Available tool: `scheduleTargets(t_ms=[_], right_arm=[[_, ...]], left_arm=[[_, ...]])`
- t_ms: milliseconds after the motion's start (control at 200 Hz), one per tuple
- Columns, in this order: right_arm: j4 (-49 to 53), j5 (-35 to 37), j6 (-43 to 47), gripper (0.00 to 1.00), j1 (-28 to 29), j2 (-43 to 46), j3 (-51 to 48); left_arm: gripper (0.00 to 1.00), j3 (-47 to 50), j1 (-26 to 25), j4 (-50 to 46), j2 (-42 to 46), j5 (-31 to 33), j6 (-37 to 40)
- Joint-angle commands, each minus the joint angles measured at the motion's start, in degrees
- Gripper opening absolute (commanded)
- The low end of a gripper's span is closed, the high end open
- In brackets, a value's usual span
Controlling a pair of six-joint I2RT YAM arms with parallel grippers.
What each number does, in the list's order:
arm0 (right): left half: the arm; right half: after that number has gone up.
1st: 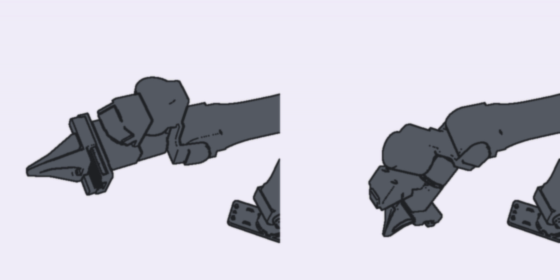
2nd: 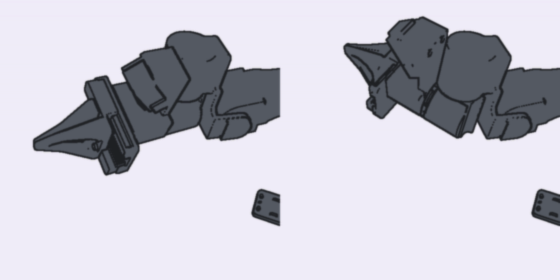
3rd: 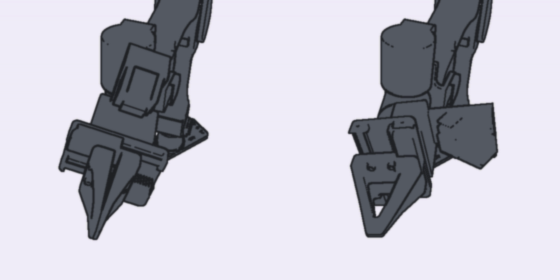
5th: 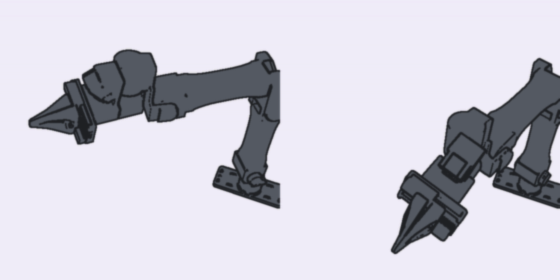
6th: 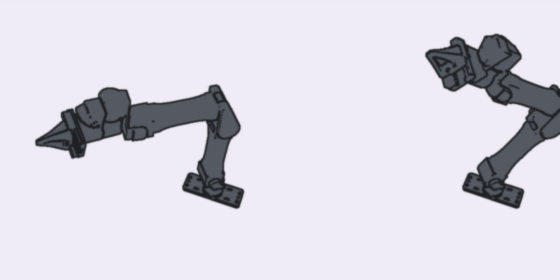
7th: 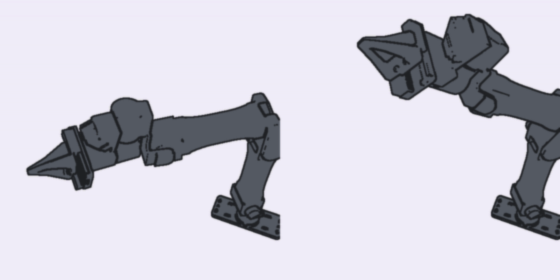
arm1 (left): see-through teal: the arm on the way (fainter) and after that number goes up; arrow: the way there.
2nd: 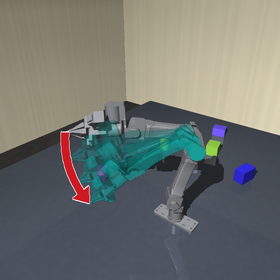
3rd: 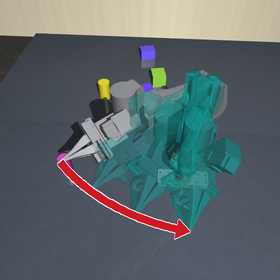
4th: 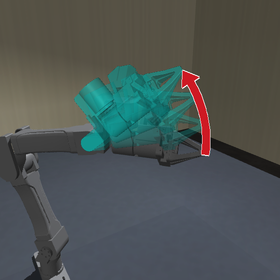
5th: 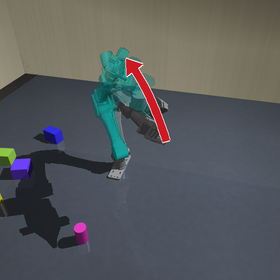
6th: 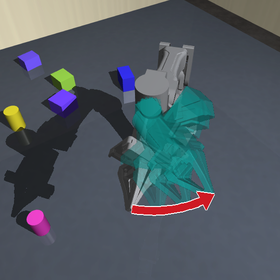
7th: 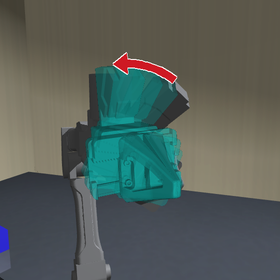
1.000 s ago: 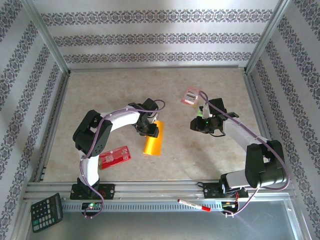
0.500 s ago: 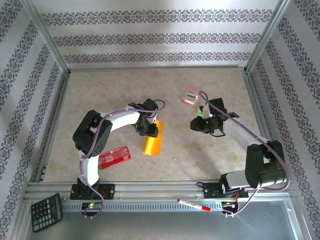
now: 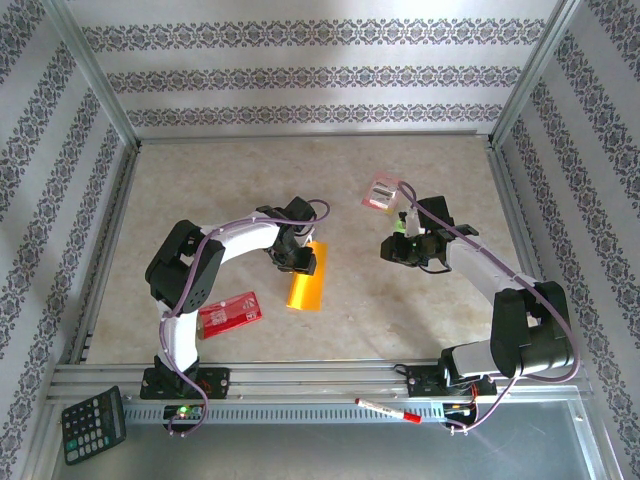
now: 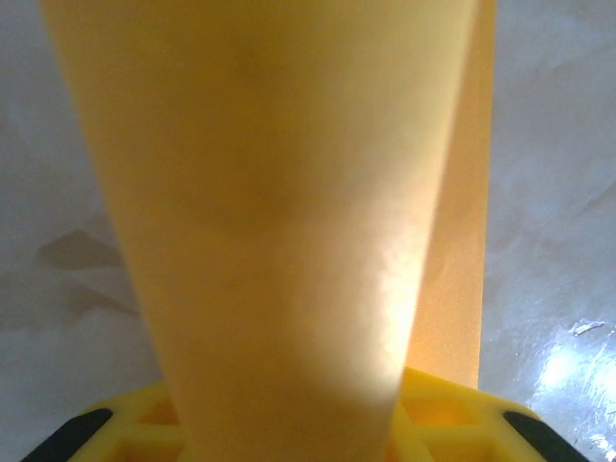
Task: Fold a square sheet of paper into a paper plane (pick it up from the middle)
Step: Hold the square sheet of paper at the center of the table.
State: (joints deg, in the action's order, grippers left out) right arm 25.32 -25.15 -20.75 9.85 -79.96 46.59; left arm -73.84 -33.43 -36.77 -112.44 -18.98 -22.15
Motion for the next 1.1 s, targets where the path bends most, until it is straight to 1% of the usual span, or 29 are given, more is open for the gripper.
scheduleTargets(t_ms=[0,310,869,1094], right_arm=[[0.69,-0.34,0.69,0.29,-0.38,1.17,-0.49],[0.61,-0.42,0.72,0.29,-0.35,1.09,-0.48],[0.67,-0.64,0.73,0.29,-0.29,0.86,-0.06],[0.52,-0.78,0.54,0.29,-0.18,0.62,0.08]], left_arm=[[0.32,4.1,0.24,-8.93,-4.01,7.02,-0.64],[0.36,4.2,0.27,-9.44,-4.13,7.46,0.08],[0.35,3.34,0.19,-12.35,-5.59,10.92,2.29],[0.35,3.18,0.14,-12.33,-5.73,11.14,2.38]])
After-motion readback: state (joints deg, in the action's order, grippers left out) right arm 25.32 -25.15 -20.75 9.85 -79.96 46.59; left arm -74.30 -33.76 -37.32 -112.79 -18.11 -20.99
